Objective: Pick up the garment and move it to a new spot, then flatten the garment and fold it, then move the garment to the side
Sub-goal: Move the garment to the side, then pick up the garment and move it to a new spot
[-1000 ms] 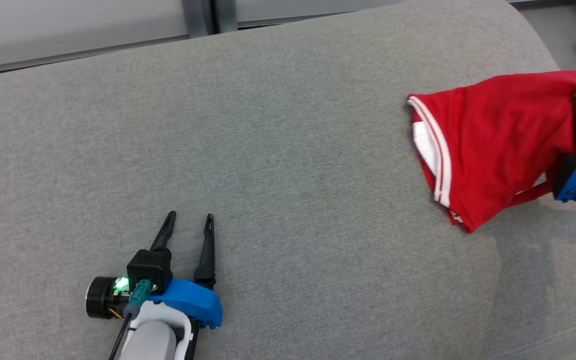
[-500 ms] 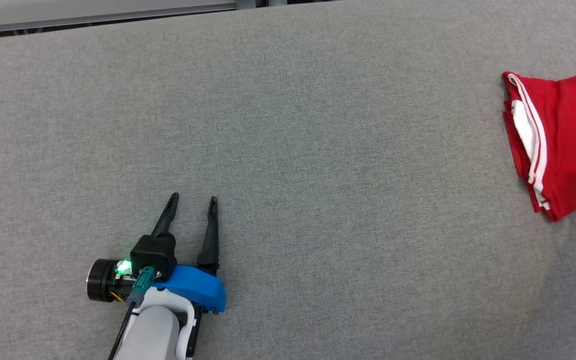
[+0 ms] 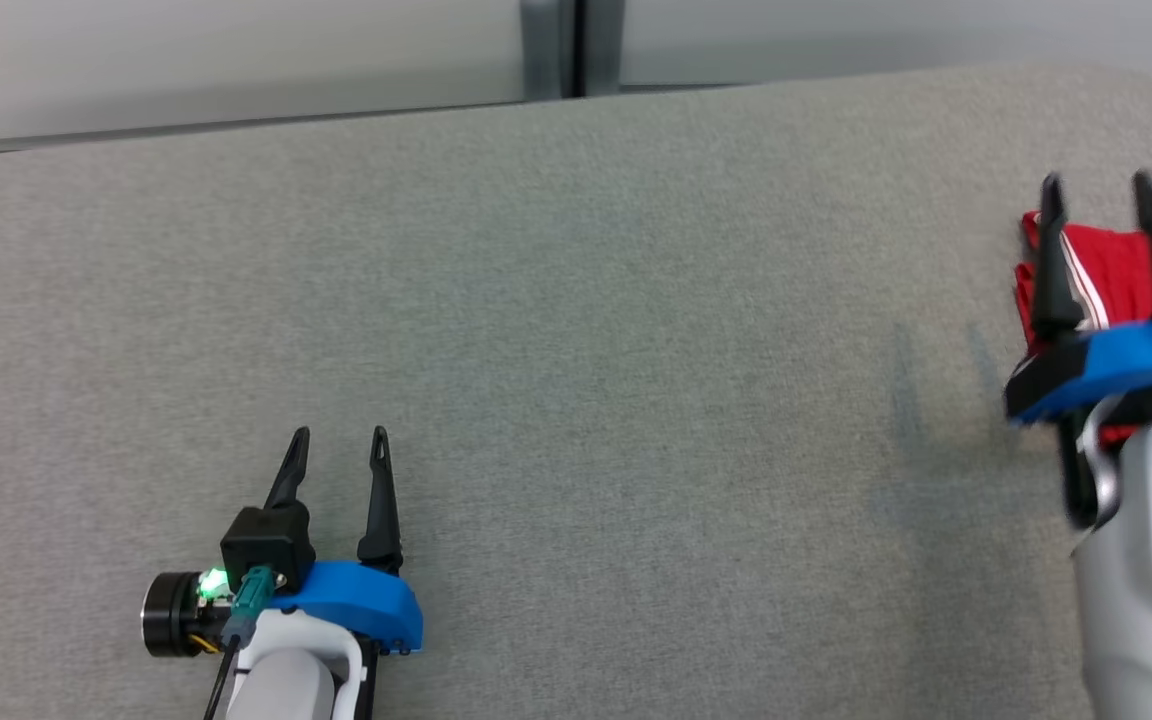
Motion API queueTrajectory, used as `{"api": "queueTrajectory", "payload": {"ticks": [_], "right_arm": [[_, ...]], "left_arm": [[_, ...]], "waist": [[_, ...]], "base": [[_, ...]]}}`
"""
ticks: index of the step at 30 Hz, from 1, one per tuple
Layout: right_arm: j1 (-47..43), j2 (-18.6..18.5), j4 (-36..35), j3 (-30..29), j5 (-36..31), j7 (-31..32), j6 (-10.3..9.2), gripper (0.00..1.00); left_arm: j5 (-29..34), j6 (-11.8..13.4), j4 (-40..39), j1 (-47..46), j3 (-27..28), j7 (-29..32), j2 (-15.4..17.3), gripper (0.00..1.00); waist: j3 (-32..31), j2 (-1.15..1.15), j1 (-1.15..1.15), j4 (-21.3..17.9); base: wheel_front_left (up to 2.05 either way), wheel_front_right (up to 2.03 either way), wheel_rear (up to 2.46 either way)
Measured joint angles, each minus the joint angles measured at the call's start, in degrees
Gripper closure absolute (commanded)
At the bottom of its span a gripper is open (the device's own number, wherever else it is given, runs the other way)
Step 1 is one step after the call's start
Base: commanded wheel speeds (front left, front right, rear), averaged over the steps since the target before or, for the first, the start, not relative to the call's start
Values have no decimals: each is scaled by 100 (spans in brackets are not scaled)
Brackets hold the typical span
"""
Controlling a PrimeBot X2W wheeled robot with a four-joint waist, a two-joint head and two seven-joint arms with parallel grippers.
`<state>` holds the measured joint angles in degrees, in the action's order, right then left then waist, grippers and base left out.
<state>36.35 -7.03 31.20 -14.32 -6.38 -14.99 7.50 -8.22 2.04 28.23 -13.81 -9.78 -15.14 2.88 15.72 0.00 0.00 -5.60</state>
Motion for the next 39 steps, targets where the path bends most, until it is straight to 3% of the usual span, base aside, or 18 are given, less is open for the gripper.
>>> {"api": "queueTrajectory", "payload": {"ticks": [4, 14, 28, 39], "right_arm": [[-660, 192, -134, 368, 442, 1, -1, 0], [-1780, 396, -121, 850, 810, 1, -1, 0], [-2383, 416, -86, 1410, 1384, 1, -1, 0], [-2629, 415, -109, 1428, 1616, 1, -1, 0]], "left_arm": [[-127, 64, -65, 154, 51, 0, 2, 0], [-240, 146, -103, 553, 256, 0, -1, 0], [-299, 215, -163, 1020, 570, 0, 0, 0], [-282, 197, -275, 1172, 683, 0, 2, 0]], "waist": [[-251, 0, 0, 177], [-852, -1, 0, 549], [-1556, -2, 0, 592], [-1706, -2, 0, 655]], "base": [[0, 0, 0], [0, 0, 0], [0, 0, 0], [0, 0, 0]]}}
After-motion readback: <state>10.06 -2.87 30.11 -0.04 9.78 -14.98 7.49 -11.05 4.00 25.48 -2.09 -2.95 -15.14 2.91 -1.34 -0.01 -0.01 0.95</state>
